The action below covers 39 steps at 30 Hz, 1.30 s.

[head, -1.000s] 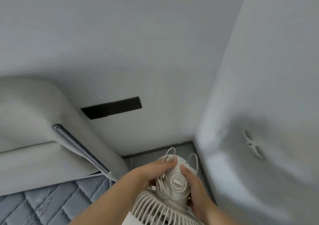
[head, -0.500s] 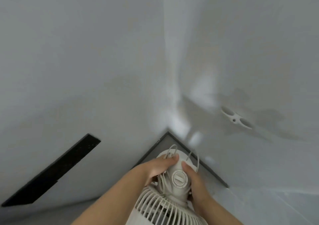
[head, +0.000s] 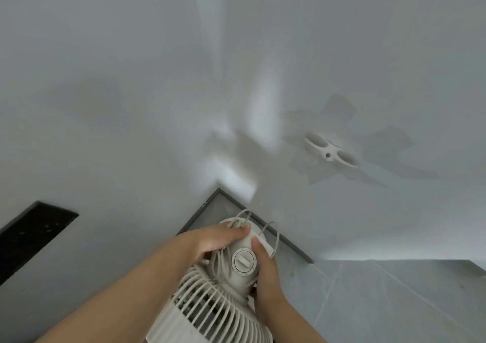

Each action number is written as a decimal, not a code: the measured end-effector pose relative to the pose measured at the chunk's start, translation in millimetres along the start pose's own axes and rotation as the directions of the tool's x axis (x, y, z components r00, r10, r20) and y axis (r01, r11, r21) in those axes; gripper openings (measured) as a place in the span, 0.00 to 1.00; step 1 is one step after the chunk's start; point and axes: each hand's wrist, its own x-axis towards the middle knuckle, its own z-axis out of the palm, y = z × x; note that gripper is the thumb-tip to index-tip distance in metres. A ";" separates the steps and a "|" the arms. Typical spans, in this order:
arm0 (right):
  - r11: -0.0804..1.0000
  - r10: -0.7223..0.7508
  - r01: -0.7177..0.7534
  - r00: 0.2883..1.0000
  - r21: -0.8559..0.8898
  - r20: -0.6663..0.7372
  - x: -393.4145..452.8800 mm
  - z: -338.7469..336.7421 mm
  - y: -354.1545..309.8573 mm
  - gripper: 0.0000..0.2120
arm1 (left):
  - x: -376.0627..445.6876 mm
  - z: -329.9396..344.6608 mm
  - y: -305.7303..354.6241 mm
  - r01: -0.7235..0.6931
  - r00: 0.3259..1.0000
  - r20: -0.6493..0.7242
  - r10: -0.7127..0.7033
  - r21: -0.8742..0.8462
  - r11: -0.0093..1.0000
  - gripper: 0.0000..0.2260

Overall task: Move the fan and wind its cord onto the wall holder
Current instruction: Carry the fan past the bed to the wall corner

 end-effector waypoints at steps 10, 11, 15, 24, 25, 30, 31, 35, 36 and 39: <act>0.996 -0.048 0.045 0.998 0.077 0.035 -1.6 -9.1 5.4 0.21 | -12.1 12.4 8.7 -0.051 0.999 -0.005 0.051 0.011 0.999 0.16; 0.996 -0.056 0.053 0.997 0.069 0.053 -3.5 -9.6 4.8 0.20 | -11.0 11.7 6.7 -0.061 0.998 -0.012 0.062 0.008 0.998 0.17; 0.993 -0.113 0.110 0.990 0.041 0.081 -6.4 -11.7 5.4 0.16 | -4.4 10.7 -1.4 -0.112 0.991 -0.074 0.112 0.005 0.994 0.26; 0.999 -0.013 0.012 1.000 0.043 0.012 -7.8 -15.6 13.6 0.34 | -19.0 20.8 5.8 -0.235 0.944 -0.261 0.202 -0.105 0.966 0.28; 0.999 -0.010 0.010 1.000 0.038 -0.017 -9.2 -15.7 12.1 0.34 | -22.3 21.6 8.6 -0.250 0.936 -0.283 0.210 -0.116 0.961 0.25; 0.996 -0.089 0.081 0.969 -0.044 -0.231 -6.8 -22.2 6.4 0.21 | -33.6 23.2 20.6 -0.353 0.876 -0.402 0.266 -0.159 0.922 0.12; 0.992 -0.122 0.108 0.957 -0.066 -0.262 -5.6 -24.2 4.4 0.13 | -36.1 23.7 22.5 -0.379 0.864 -0.418 0.280 -0.176 0.908 0.13; 0.977 -0.206 0.171 0.909 -0.127 -0.361 -5.8 -29.9 -14.0 0.08 | -48.1 26.6 31.3 -0.449 0.837 -0.478 0.265 -0.324 0.833 0.13; 0.980 -0.198 0.181 0.910 -0.080 -0.364 -4.0 -32.2 -18.4 0.08 | -50.9 27.6 33.8 -0.473 0.829 -0.489 0.270 -0.357 0.805 0.12; 0.945 -0.051 0.145 0.951 0.294 -0.306 -2.4 -35.0 -40.4 0.09 | -60.2 30.2 41.6 -0.525 0.820 -0.499 0.281 -0.459 0.716 0.12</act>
